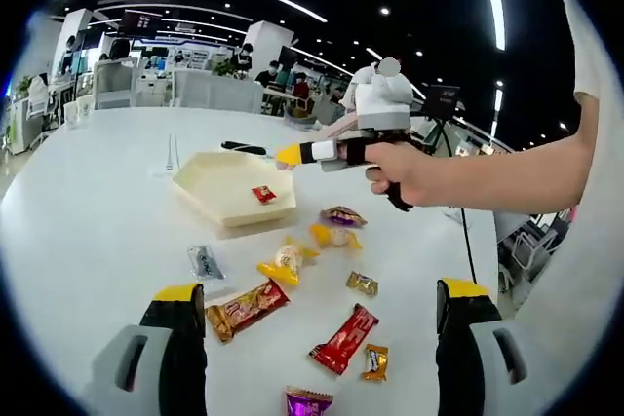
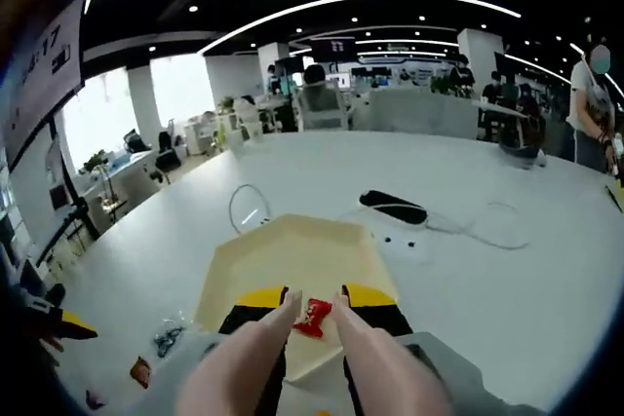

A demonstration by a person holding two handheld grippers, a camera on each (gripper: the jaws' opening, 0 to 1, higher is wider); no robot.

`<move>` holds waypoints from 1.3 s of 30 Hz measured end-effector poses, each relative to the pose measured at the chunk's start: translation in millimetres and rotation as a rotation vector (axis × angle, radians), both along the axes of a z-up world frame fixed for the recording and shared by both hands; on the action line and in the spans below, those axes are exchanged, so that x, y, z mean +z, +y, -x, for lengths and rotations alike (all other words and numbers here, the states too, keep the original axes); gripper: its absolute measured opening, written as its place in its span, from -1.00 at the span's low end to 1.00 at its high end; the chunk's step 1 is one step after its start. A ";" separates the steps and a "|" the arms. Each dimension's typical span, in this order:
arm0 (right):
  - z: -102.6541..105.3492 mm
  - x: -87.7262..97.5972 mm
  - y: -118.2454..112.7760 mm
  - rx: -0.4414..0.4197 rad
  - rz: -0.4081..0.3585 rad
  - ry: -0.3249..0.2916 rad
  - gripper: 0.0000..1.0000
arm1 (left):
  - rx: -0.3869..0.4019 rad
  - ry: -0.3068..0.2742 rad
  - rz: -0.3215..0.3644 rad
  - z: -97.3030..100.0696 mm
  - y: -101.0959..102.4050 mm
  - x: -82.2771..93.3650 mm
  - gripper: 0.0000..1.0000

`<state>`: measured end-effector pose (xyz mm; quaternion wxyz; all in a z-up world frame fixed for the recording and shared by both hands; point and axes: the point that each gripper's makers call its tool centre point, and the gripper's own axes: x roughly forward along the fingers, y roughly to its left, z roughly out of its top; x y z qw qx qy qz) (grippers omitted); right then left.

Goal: Place the target food into the container with the food tongs after gripping and lifting it, then release it inside without dropping or visibly crushing the food.

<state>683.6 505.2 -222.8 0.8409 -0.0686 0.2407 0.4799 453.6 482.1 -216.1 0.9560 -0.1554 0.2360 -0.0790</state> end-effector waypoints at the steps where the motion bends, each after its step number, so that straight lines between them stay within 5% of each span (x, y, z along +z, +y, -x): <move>1: 6.9 2.4 -3.4 0.017 0.001 -0.005 -0.59 | 0.007 -0.005 -0.004 3.1 0.3 2.6 0.99; 15: 49.0 40.2 -43.8 0.077 -0.041 -0.046 -0.60 | 0.087 -0.096 -0.088 44.0 -9.6 41.8 0.99; 19: 57.1 47.9 -60.3 0.071 -0.042 -0.051 -0.60 | 0.070 -0.089 -0.146 54.0 -21.1 41.1 0.99; 28: 78.0 55.8 -92.7 0.061 -0.057 -0.060 -0.60 | 0.102 -0.119 -0.144 65.6 -38.2 51.3 0.99; 39: 105.2 62.4 -126.0 0.048 -0.071 -0.062 -0.60 | 0.131 -0.104 -0.183 78.0 -33.2 56.2 0.99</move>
